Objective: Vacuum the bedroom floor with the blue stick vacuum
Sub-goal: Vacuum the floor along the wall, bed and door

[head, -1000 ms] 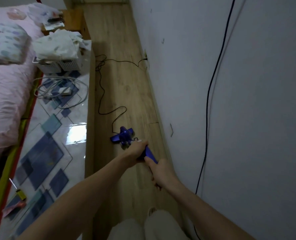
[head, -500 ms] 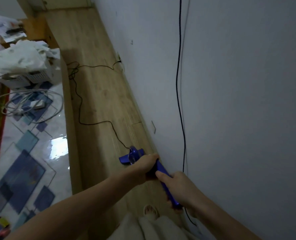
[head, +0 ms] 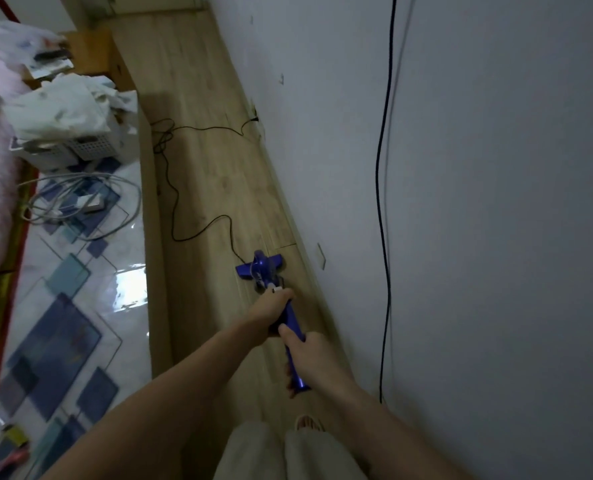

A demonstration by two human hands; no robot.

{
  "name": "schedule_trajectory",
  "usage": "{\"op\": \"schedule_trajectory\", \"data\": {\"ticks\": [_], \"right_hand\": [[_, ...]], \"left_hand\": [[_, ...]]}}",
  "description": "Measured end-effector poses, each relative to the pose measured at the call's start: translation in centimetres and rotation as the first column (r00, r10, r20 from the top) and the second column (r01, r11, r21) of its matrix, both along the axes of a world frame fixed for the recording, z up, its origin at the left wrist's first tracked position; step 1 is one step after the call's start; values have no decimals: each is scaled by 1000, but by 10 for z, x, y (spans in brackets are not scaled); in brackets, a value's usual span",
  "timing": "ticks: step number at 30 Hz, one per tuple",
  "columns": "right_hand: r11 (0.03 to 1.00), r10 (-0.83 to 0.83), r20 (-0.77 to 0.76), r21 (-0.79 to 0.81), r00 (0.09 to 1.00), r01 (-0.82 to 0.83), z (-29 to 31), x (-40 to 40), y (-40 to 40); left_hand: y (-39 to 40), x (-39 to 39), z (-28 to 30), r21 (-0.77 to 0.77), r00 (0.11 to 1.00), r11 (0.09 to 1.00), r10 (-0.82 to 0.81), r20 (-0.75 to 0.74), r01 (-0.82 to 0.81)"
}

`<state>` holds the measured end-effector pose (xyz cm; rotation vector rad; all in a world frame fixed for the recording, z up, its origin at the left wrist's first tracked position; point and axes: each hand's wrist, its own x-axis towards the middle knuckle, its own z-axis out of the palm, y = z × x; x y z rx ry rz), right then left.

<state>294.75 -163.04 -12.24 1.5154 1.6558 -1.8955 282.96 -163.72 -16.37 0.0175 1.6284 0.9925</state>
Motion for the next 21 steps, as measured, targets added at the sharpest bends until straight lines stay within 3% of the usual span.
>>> {"op": "schedule_trajectory", "data": {"ticks": [6,11,16,21], "right_hand": [[998,27,54,-65,998,-24,-26,-32,18],[996,57,70,63,996,-62,-35,-38,33],[987,137,55,80,989,-141,-32,-40,49],[974,223,52,30,973,-225,-15,-27,49]], "left_hand": [[14,-27,-14,33,997,997,76,22,-76],[23,-37,-24,133,957,961,214,197,-242],[31,-35,-25,165,889,897,352,294,-410],[23,-26,-14,142,847,881,373,379,-452]]}}
